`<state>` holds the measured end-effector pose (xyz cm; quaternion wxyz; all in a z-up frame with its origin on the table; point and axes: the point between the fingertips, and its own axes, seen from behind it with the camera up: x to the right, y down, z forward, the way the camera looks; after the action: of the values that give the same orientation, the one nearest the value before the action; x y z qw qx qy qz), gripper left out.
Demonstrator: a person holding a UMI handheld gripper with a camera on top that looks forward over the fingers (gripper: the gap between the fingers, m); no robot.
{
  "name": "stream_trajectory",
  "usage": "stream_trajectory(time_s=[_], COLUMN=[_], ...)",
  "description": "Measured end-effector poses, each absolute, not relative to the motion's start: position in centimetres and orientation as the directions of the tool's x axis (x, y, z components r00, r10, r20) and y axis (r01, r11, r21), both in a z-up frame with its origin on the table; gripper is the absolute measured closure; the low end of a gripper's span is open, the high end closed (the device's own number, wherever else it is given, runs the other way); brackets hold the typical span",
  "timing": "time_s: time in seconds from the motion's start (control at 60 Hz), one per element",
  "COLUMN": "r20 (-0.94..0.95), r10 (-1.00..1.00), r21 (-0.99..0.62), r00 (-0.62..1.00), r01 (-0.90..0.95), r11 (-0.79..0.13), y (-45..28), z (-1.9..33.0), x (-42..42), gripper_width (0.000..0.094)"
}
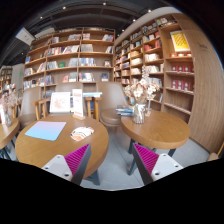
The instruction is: Arrange mouse
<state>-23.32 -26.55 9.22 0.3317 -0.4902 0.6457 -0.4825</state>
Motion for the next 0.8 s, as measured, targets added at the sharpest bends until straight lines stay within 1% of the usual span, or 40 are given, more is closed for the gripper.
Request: stream_trajectory(time_s=[0.1, 0.133, 0.3, 0.45, 0.65, 0.8], r20=[0.065, 0.064, -0.003, 0.021, 0.061, 0.027], r10=[-0.964, -0.968, -0.991, -0.997, -0.998, -0.999], r21=[-0.946, -0.944, -0.926, -0.907, -0.887, -0.860], r00=[-0.259, -0.243, -0.137, -0.081, -0.027, -0.019], r01=[-0.323, -0.328, -0.374, -0.420, -0.459, -0.511], r11=[0.023, 0.020, 0.055, 0.015, -0.042, -0.013], y=[-25.0, -24.7, -19.0, -15.9, -13.5, -12.5], z=[9.5, 9.1, 7.6, 5.9, 4.0, 2.1], x=[-22.9, -22.1, -19.8, -18.1, -15.2, -13.1], gripper_width=[0.0084, 0.0086, 0.0085, 0.0084, 0.0085, 0.0082])
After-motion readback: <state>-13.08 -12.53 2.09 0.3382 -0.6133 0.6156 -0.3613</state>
